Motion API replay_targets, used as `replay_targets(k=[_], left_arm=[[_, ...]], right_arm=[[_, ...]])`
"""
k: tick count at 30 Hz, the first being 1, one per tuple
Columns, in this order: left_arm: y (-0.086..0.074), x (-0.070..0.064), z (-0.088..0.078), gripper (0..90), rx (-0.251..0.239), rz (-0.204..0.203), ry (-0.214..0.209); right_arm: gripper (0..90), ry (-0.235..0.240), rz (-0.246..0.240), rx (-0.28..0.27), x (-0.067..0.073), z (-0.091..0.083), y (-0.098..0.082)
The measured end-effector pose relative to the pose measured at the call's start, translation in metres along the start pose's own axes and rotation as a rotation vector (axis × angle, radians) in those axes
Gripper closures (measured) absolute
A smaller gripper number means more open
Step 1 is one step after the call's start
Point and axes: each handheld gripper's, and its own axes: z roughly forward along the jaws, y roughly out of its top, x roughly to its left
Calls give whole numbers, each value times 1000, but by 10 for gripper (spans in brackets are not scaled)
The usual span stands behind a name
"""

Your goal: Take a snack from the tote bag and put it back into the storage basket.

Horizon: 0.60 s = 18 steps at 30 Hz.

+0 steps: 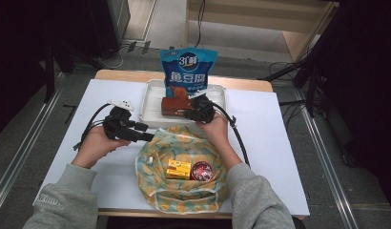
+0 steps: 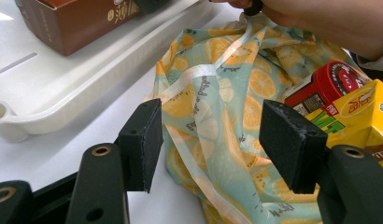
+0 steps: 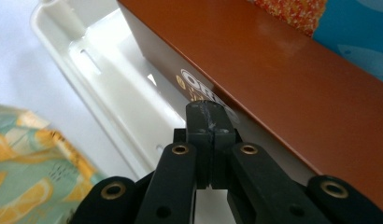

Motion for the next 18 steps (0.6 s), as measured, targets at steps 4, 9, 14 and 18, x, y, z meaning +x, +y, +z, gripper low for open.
replay_targets(k=[4, 9, 14, 18], left_arm=[[0, 0, -1, 402, -3, -1, -2], [0, 0, -1, 402, -3, 0, -4], [0, 0, 0, 402, -2, 4, -4], [0, 0, -1, 402, -5, 3, -1]], right_arm=[[900, 3, 4, -3, 0, 4, 3], [900, -1, 23, -14, -2, 10, 8], [900, -17, 36, -20, -2, 15, 12], [900, -24, 34, -29, -3, 18, 14]])
